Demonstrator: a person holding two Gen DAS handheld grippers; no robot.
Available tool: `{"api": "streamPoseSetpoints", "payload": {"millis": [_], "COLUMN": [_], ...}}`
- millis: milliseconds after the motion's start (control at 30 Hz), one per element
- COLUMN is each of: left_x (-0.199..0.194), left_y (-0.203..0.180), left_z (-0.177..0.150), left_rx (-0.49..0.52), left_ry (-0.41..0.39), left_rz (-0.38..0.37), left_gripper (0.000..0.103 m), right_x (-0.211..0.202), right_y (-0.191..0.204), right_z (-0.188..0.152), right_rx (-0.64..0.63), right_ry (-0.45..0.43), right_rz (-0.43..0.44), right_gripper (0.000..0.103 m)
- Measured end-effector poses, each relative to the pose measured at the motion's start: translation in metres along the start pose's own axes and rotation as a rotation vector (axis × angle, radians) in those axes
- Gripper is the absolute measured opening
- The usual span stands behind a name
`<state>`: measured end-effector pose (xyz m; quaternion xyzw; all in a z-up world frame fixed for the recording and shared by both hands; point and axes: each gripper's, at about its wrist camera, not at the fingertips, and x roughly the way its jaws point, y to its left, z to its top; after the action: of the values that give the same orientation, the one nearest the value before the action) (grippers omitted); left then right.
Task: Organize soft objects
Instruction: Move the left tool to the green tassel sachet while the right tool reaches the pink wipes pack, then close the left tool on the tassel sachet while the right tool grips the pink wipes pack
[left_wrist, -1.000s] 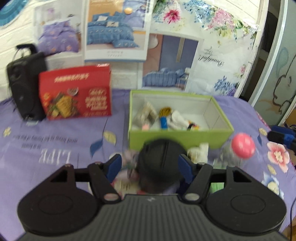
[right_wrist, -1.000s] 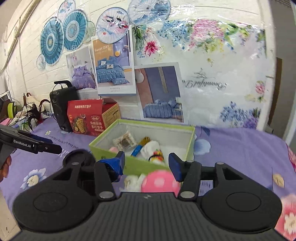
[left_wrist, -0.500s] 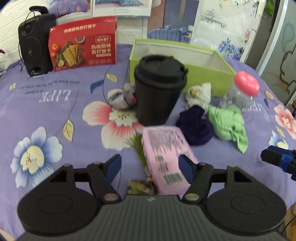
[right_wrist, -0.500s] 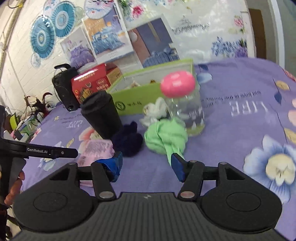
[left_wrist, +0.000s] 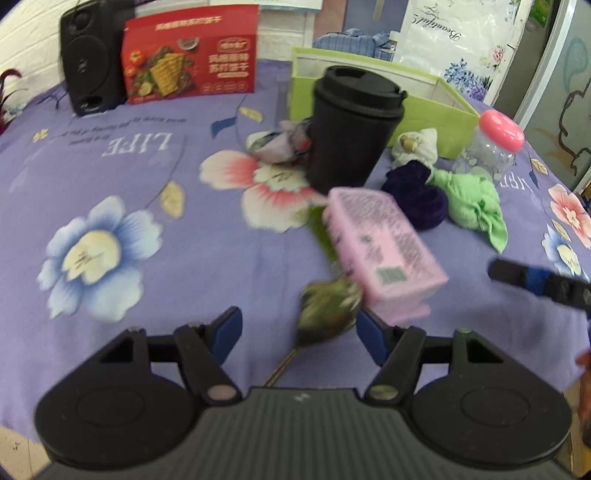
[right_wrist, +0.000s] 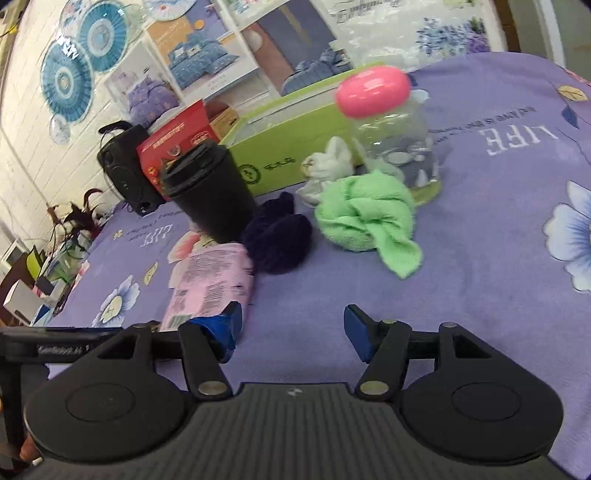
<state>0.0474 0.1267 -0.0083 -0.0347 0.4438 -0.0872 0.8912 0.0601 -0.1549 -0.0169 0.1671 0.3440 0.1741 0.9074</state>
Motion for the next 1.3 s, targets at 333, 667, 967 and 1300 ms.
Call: {"api": "streamPoseSetpoints", "payload": {"millis": [333, 667, 967, 1300], "left_x": [-0.011, -0.007, 0.008, 0.035], "left_y": [0.028, 0.036, 0.006, -0.031], "left_z": [-0.013, -0.004, 0.003, 0.009], "left_rx": [-0.011, -0.018, 0.069, 0.147], "left_ry": [0.002, -0.015, 0.008, 0.055], "left_rz": [-0.021, -0.039, -0.074, -0.051], "left_gripper": [0.069, 0.069, 0.069, 0.069], "right_x": [0.067, 0.103, 0.046, 0.0], "right_y": [0.075, 0.1, 0.037, -0.035], "right_z": [0.014, 0.007, -0.005, -0.013], "right_rx": [-0.131, -0.351, -0.224, -0.126], "right_ry": [0.024, 0.004, 0.0, -0.018], "right_rz": [0.013, -0.259, -0.297, -0.368], "right_gripper": [0.049, 0.052, 0.058, 0.064]}}
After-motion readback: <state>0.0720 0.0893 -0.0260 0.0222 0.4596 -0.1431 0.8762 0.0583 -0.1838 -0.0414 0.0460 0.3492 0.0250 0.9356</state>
